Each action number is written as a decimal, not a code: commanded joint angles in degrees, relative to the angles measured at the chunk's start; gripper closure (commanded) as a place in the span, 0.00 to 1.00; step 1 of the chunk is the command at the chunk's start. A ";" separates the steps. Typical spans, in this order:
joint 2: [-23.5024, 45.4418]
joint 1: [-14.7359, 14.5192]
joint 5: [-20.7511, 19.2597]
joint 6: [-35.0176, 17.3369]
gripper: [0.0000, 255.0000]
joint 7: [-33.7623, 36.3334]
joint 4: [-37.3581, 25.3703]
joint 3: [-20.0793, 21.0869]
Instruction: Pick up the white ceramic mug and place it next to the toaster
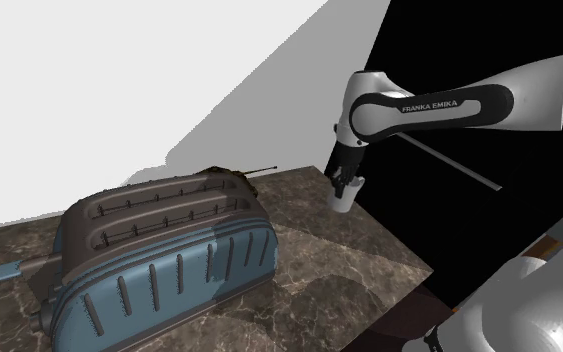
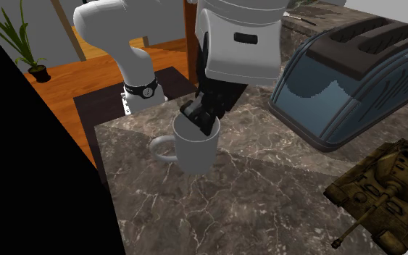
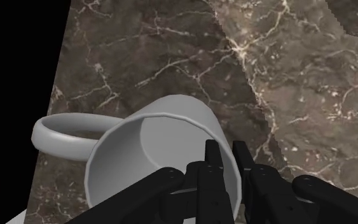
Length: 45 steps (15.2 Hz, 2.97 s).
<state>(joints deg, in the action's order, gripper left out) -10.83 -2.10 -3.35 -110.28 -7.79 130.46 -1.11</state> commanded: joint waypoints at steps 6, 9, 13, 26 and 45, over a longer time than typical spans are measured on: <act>-1.55 -0.04 0.10 5.54 1.00 -0.22 -3.96 0.06; -2.08 -0.05 0.13 7.88 1.00 -0.32 -5.77 0.09; -2.60 -0.06 0.17 10.97 1.00 -0.45 -8.34 0.12; -2.93 -0.09 0.25 20.98 1.00 -0.89 -18.04 0.21; 0.21 -0.11 0.23 35.22 1.00 -1.55 -35.43 0.32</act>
<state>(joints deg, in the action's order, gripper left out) -10.73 -2.20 -3.12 -75.48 -9.34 95.54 -0.80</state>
